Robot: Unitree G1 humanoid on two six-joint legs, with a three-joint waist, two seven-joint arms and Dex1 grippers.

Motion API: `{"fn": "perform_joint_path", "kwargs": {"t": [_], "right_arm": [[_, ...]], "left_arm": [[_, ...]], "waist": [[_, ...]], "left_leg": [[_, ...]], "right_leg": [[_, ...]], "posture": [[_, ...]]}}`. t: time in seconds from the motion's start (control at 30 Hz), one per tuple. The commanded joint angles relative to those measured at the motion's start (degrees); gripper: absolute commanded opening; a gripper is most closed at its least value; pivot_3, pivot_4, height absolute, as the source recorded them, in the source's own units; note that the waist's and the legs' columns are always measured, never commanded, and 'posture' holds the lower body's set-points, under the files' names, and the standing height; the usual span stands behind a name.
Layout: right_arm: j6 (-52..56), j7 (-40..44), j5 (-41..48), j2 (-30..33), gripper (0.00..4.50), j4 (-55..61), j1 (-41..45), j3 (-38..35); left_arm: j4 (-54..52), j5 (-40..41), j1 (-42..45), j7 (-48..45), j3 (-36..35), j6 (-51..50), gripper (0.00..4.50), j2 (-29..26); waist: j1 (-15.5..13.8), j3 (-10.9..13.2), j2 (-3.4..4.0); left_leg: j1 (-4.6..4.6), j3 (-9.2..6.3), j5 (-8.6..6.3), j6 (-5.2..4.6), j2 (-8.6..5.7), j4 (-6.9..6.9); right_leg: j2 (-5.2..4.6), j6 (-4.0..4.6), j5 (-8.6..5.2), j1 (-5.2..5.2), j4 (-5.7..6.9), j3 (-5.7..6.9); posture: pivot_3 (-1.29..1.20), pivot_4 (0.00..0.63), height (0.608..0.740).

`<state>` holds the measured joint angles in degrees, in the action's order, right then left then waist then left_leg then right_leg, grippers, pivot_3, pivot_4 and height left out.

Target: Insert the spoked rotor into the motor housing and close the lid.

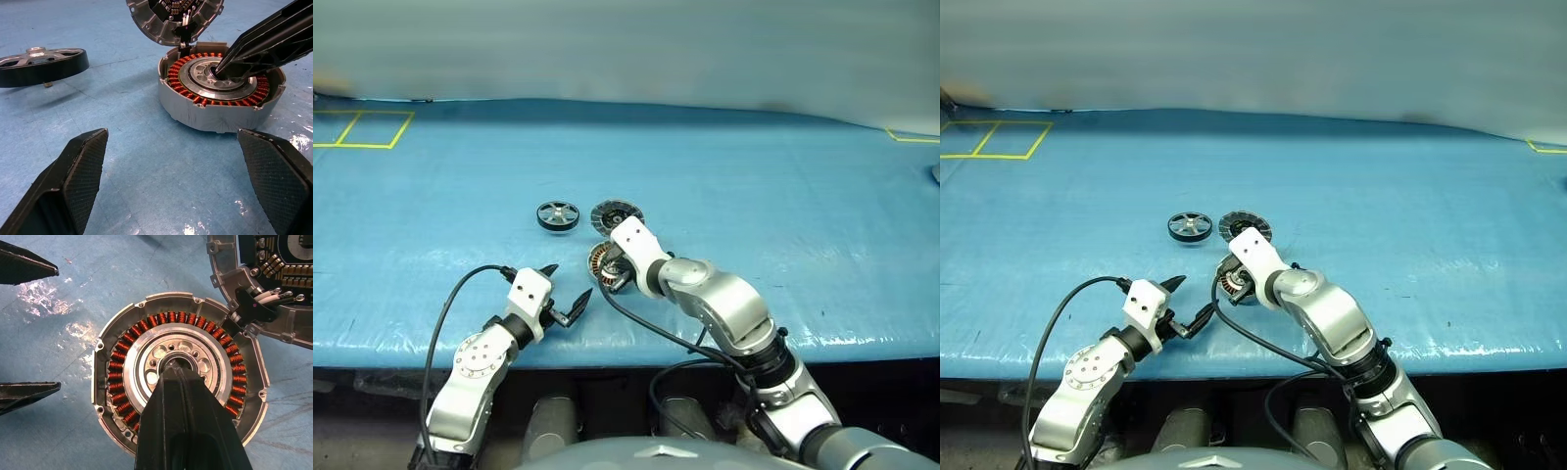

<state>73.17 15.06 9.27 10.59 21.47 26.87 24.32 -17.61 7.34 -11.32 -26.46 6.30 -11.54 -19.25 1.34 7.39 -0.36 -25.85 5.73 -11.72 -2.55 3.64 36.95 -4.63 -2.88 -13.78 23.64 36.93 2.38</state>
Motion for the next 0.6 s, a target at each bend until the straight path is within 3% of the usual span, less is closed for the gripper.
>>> {"fn": "perform_joint_path", "kwargs": {"t": [0.03,0.6], "right_arm": [[0.3,-0.2,0.1,0.0,0.02,2.3,1.0,-0.6],[1.7,-2.1,0.6,-2.1,0.02,6.6,1.3,-4.0]], "left_arm": [[0.1,0.0,0.5,-0.4,-0.2,2.1,4.50,0.0],[0.3,1.3,2.3,-2.8,-0.7,1.1,4.50,-1.1]], "waist": [[0.0,0.0,0.00],[0.0,0.0,0.01]], "left_leg": [[-0.01,0.00,0.00,0.00,0.00,0.00],[-0.08,0.00,0.01,-0.01,-0.01,0.01]], "right_leg": [[0.00,0.00,0.00,0.01,0.00,0.00],[0.02,0.00,0.00,0.07,0.00,0.02]], "posture": [[0.00,0.150,0.740],[0.00,0.150,0.740]]}}
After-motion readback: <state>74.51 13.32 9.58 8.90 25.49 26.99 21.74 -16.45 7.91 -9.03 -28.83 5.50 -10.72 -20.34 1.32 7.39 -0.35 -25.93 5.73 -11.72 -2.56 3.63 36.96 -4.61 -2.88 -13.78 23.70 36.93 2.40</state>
